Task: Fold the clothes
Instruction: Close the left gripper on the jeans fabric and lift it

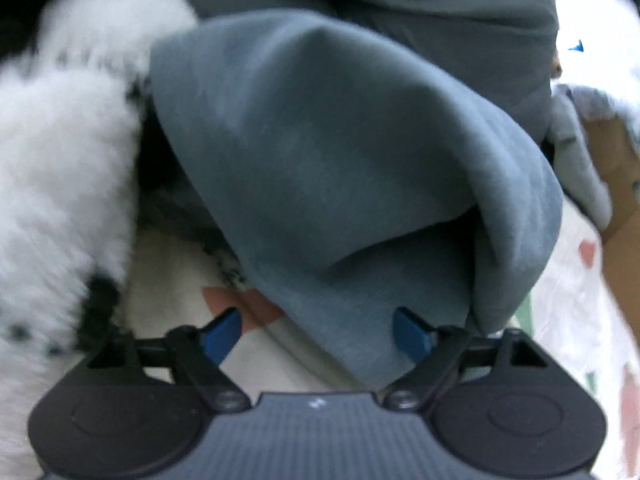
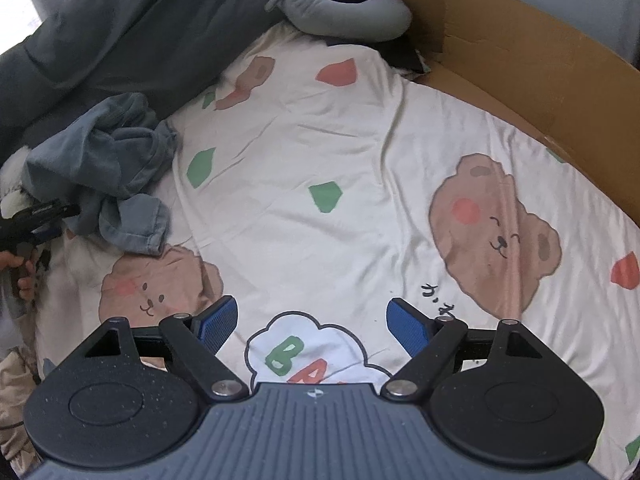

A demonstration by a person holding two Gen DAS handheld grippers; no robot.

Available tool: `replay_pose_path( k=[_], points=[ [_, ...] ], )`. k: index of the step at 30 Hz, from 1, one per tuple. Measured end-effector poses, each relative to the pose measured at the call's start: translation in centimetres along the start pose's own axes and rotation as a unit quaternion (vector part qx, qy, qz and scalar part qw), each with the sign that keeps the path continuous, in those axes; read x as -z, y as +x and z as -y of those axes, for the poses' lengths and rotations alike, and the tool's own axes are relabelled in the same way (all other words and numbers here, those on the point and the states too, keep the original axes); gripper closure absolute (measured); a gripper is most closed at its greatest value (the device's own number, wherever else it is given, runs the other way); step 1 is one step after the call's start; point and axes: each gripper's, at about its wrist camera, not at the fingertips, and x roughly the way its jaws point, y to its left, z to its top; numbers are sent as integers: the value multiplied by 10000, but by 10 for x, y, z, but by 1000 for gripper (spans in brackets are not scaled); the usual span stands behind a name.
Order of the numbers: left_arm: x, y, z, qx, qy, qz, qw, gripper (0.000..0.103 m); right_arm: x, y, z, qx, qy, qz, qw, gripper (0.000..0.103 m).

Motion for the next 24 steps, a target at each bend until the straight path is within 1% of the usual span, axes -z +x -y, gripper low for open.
replay_pose_path(
  k=[2,4,5,6,8,15,19,24],
  points=[
    [0,3,-4,69,-200,5,9998,69,1,2,-1,-15,4,-14,10000,17],
    [-1,1,-4,126,-270,78,9995,71,1,4,-1,-31,9,-29,10000,17],
    [-2,-1,-3,152,-299,115,9994,80,2,5,-2,-38,11,-36,10000,17],
    [-2,-2,-3,213,-319,127,9992,98,2,6,-2,-46,13,-43,10000,17],
    [-3,-9,0,356,-306,176,9987,99,3,8,-3,-61,17,-58,10000,17],
    [-3,-47,25,863,3,414,9954,100,5,14,-12,-167,-82,-41,9998,17],
    [-9,-62,51,1226,262,434,9912,101,6,14,-19,-270,-138,11,9995,17],
    [-2,-77,88,1551,626,358,9853,101,5,16,-29,-418,-223,88,9988,17]
  ],
)
